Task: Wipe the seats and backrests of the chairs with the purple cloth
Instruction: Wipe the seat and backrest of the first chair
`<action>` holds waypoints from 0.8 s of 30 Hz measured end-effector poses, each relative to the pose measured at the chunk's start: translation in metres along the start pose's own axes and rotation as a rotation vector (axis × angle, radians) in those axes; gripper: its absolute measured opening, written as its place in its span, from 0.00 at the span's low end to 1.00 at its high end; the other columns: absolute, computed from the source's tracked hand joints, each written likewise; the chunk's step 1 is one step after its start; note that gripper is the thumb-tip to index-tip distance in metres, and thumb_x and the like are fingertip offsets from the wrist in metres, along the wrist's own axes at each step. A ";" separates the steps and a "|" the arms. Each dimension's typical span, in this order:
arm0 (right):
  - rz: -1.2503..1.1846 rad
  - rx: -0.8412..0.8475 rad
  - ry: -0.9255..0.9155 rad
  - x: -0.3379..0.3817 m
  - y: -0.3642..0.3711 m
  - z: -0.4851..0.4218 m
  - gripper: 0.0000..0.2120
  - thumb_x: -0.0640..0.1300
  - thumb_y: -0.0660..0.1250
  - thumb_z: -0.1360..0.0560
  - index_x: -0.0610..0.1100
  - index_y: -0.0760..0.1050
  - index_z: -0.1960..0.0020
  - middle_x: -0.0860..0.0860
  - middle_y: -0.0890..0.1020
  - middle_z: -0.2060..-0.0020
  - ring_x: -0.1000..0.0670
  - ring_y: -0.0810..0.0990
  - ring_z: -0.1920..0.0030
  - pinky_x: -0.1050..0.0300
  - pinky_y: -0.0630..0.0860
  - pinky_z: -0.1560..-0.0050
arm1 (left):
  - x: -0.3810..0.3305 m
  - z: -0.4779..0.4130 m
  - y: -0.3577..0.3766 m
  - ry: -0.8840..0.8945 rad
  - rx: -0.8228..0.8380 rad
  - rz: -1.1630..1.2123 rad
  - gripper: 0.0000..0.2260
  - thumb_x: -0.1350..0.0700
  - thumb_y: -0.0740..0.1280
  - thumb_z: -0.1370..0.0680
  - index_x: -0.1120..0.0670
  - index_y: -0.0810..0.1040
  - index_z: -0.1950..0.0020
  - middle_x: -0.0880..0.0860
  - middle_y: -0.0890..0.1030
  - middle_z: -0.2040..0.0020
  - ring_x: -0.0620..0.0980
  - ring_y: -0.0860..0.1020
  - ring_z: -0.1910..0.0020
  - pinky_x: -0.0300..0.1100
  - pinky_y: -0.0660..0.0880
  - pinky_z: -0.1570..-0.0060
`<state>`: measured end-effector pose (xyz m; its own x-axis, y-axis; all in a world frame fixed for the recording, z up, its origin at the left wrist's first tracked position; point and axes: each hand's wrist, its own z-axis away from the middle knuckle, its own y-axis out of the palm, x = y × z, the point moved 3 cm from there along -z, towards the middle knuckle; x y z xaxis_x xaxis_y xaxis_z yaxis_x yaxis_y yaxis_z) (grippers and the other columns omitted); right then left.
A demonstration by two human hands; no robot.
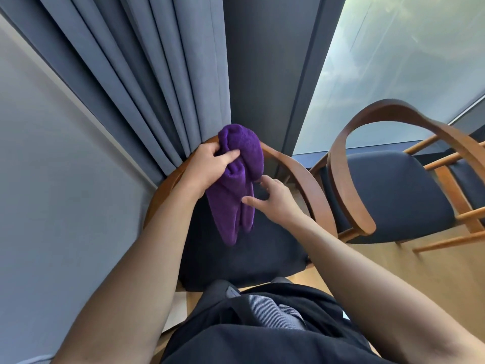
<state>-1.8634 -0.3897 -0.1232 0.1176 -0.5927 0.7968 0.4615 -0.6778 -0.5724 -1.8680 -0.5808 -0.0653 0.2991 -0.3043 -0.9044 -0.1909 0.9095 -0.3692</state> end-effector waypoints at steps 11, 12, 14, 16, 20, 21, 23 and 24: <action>-0.325 -0.137 0.002 0.024 -0.001 -0.002 0.06 0.47 0.65 0.19 0.49 0.69 0.51 0.47 0.81 0.55 0.42 0.82 0.52 0.39 0.81 0.52 | 0.002 0.008 -0.005 -0.094 0.154 0.075 0.45 0.51 0.82 0.38 0.46 0.63 0.25 0.44 0.76 0.34 0.46 0.77 0.37 0.42 0.79 0.46; -0.365 -0.172 -0.005 0.026 -0.003 -0.002 0.05 0.47 0.65 0.19 0.48 0.69 0.48 0.46 0.81 0.54 0.44 0.82 0.52 0.39 0.81 0.52 | 0.003 0.011 -0.004 -0.109 0.190 -0.059 0.53 0.56 0.82 0.36 0.45 0.53 0.20 0.48 0.69 0.27 0.49 0.72 0.30 0.48 0.76 0.37; -0.419 -0.178 -0.049 0.029 -0.006 -0.004 0.11 0.47 0.65 0.19 0.51 0.67 0.39 0.52 0.81 0.51 0.52 0.82 0.51 0.48 0.83 0.49 | 0.003 0.017 -0.002 -0.084 0.221 -0.257 0.55 0.63 0.78 0.31 0.41 0.42 0.20 0.53 0.58 0.20 0.54 0.64 0.24 0.57 0.68 0.30; -0.327 -0.114 -0.160 0.032 -0.009 -0.004 0.22 0.44 0.65 0.20 0.56 0.62 0.29 0.64 0.79 0.47 0.61 0.80 0.47 0.63 0.79 0.44 | 0.001 0.021 0.003 -0.026 0.238 -0.238 0.50 0.65 0.73 0.26 0.38 0.40 0.21 0.55 0.58 0.20 0.56 0.66 0.25 0.59 0.71 0.32; -0.114 0.053 -0.197 0.026 -0.003 -0.002 0.30 0.45 0.70 0.23 0.54 0.64 0.24 0.57 0.77 0.37 0.60 0.76 0.39 0.66 0.72 0.37 | -0.005 0.024 0.008 0.053 0.216 -0.151 0.46 0.63 0.72 0.24 0.38 0.45 0.21 0.55 0.67 0.24 0.54 0.71 0.29 0.58 0.74 0.34; -0.090 -0.002 -0.172 0.024 -0.002 -0.004 0.25 0.46 0.70 0.23 0.52 0.69 0.28 0.56 0.80 0.42 0.61 0.77 0.43 0.69 0.74 0.42 | -0.005 0.023 0.008 0.047 0.217 -0.114 0.45 0.63 0.72 0.25 0.39 0.46 0.21 0.56 0.69 0.25 0.53 0.72 0.29 0.57 0.73 0.34; -0.083 -0.154 -0.104 0.023 -0.004 -0.007 0.10 0.46 0.67 0.21 0.49 0.77 0.40 0.58 0.81 0.53 0.62 0.79 0.53 0.72 0.74 0.56 | 0.000 0.023 0.008 0.022 0.204 -0.005 0.45 0.62 0.73 0.25 0.43 0.47 0.20 0.57 0.70 0.26 0.52 0.74 0.31 0.51 0.72 0.33; -0.124 -0.204 -0.070 0.023 -0.006 -0.008 0.05 0.46 0.65 0.20 0.49 0.78 0.45 0.59 0.81 0.57 0.63 0.79 0.57 0.73 0.72 0.62 | 0.003 0.025 0.008 0.006 0.193 0.035 0.44 0.61 0.74 0.25 0.43 0.48 0.20 0.56 0.70 0.26 0.50 0.74 0.31 0.48 0.72 0.34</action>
<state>-1.8707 -0.4028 -0.1035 0.1346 -0.4730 0.8707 0.2903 -0.8213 -0.4911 -1.8458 -0.5677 -0.0651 0.2894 -0.2727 -0.9175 -0.0179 0.9569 -0.2900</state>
